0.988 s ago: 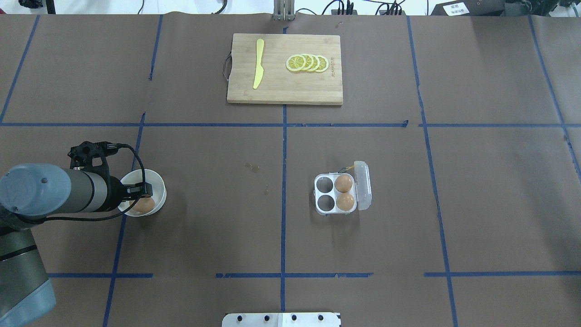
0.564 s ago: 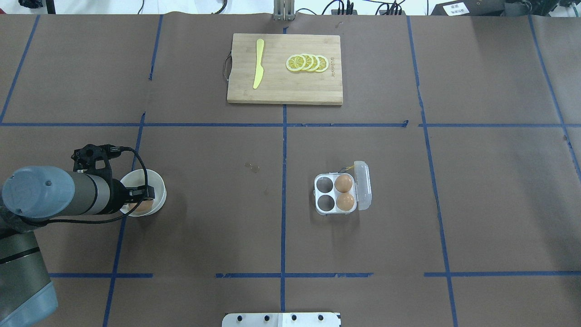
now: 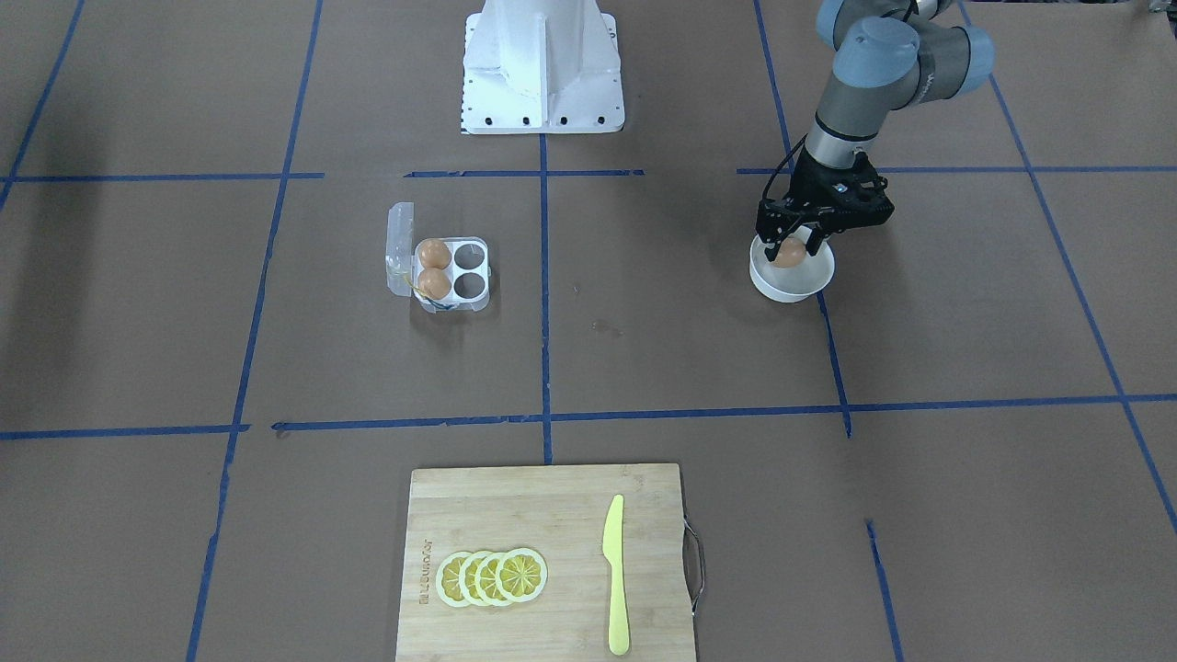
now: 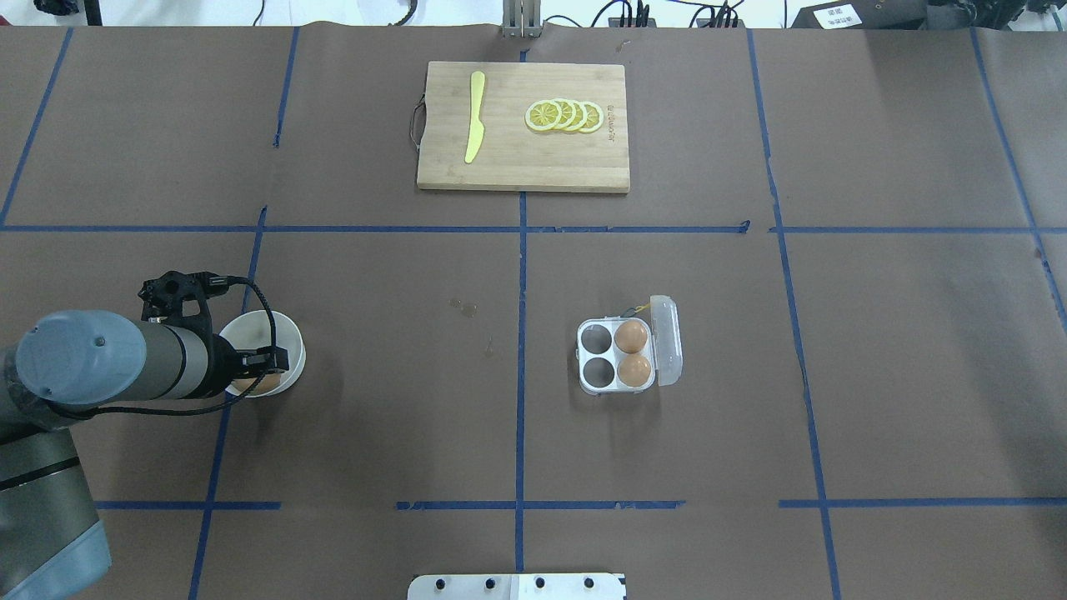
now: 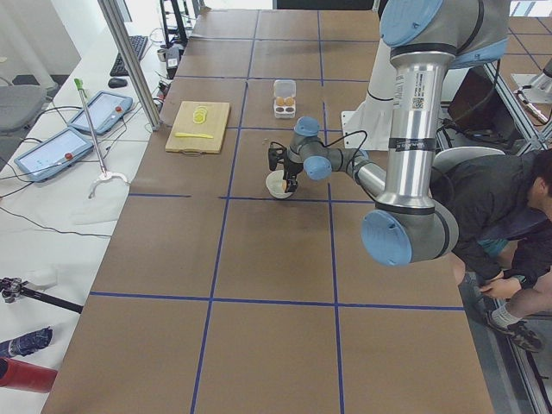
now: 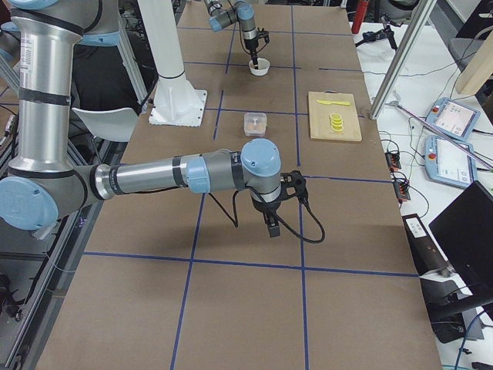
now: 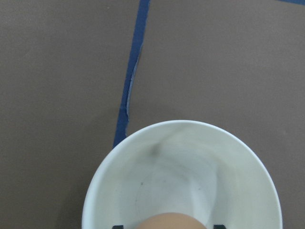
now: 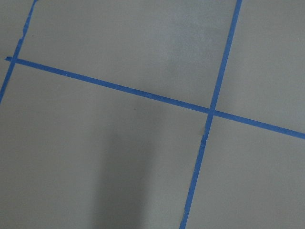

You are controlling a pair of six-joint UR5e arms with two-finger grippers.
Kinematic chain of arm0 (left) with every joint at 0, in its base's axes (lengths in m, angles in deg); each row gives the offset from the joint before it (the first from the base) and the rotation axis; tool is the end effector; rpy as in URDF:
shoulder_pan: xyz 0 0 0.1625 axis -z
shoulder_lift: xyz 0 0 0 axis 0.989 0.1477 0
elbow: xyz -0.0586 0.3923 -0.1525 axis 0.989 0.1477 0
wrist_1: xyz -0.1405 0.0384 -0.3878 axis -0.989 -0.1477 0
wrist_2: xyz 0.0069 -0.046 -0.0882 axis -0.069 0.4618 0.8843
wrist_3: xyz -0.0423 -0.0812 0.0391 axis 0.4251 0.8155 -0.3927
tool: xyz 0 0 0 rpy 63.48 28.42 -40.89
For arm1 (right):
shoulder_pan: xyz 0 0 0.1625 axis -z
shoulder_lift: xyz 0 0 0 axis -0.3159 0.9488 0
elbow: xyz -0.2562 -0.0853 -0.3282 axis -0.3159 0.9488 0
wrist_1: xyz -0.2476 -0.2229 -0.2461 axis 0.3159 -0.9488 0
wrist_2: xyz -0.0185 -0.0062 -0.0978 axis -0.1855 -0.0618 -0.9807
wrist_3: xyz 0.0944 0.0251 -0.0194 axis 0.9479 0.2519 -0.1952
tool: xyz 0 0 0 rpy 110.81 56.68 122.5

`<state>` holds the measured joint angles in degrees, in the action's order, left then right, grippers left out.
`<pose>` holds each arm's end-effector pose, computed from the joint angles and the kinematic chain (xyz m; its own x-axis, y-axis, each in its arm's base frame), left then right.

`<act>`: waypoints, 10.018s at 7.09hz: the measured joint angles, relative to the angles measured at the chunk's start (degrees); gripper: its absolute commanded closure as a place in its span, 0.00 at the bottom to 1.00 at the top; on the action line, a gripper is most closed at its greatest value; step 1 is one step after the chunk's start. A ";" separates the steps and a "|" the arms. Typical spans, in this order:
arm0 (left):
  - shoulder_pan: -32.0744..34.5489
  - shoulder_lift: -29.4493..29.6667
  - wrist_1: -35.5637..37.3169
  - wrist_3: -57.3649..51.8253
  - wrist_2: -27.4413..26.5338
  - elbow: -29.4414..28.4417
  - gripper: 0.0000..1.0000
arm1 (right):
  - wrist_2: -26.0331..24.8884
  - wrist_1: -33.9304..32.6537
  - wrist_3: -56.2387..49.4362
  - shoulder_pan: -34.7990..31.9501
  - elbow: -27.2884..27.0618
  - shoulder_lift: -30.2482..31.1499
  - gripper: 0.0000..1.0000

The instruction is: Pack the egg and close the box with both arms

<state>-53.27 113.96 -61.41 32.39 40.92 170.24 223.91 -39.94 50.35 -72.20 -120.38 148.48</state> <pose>0.4046 -0.3525 0.4272 0.6506 -0.1445 -0.7455 0.2613 0.9644 0.0411 0.0647 -0.4365 0.5580 0.6743 -0.2544 0.6932 0.0767 0.9578 0.2768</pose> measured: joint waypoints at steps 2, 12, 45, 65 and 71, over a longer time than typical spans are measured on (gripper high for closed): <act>-0.16 0.31 0.00 -0.04 0.00 -0.46 0.26 | -0.06 0.00 0.00 0.00 0.05 0.05 0.00; 4.39 1.10 0.07 -7.35 0.44 0.67 0.59 | -0.09 0.00 0.02 0.00 0.30 0.05 0.00; -11.67 40.22 -29.42 13.10 -12.39 -29.29 0.35 | 0.00 0.00 0.18 -0.42 0.33 0.33 0.00; -8.63 39.03 -29.08 8.51 -9.53 -26.45 0.01 | 0.00 0.00 0.11 -0.93 0.24 0.33 0.00; 0.49 32.01 -15.43 -2.91 6.93 -16.51 0.01 | 0.06 0.00 6.11 -0.94 -1.00 -0.07 0.09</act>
<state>-52.77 145.98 -76.84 29.48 47.85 153.74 223.97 -39.94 56.46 -73.14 -121.38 148.42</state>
